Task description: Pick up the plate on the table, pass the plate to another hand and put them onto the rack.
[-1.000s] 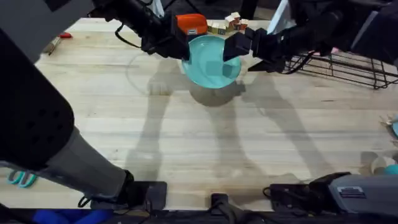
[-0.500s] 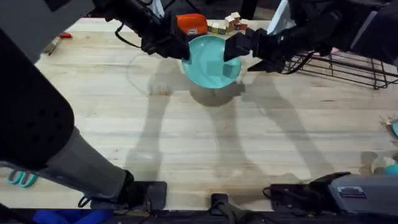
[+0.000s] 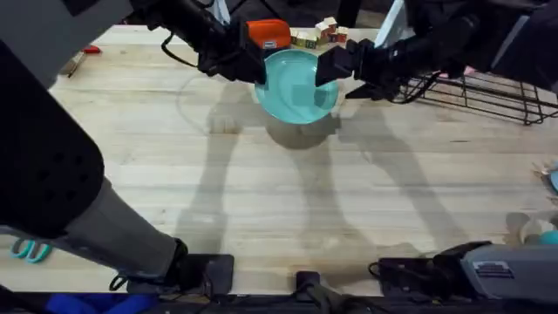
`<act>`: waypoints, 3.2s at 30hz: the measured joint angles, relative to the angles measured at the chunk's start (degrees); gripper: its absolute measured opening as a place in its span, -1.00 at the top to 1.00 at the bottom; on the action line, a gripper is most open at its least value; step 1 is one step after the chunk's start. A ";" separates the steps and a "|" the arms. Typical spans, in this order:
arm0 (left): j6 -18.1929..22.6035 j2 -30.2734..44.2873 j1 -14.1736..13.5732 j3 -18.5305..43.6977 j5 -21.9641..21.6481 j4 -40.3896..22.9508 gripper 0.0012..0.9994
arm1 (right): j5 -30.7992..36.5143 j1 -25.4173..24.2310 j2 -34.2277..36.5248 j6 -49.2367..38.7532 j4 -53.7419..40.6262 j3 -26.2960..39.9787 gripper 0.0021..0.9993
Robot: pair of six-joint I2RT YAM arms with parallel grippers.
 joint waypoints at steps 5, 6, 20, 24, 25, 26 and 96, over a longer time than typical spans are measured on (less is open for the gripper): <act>0.00 0.02 0.00 0.00 0.00 0.02 0.92 | 0.00 0.02 0.80 0.00 0.23 0.04 -0.55; 0.00 0.02 0.00 0.00 0.00 0.00 0.92 | -0.02 0.02 1.18 0.00 0.24 0.04 -0.52; 0.00 0.02 0.00 0.00 0.00 0.00 0.92 | -0.11 0.17 2.47 1.38 2.39 0.04 0.54; 0.00 0.02 0.06 0.00 -0.30 0.02 0.92 | -0.39 0.15 2.49 1.81 2.60 0.06 0.92; 0.00 0.02 0.12 0.00 -0.44 0.02 0.92 | -0.53 0.17 2.47 1.81 2.69 0.07 0.94; 0.00 0.02 0.17 0.00 -0.52 0.02 0.92 | -0.61 0.17 2.46 1.82 2.73 0.07 0.94; 3.71 -16.22 22.30 0.31 -0.63 -6.09 -0.99 | 25.46 -30.54 -11.47 -55.52 14.67 7.85 0.95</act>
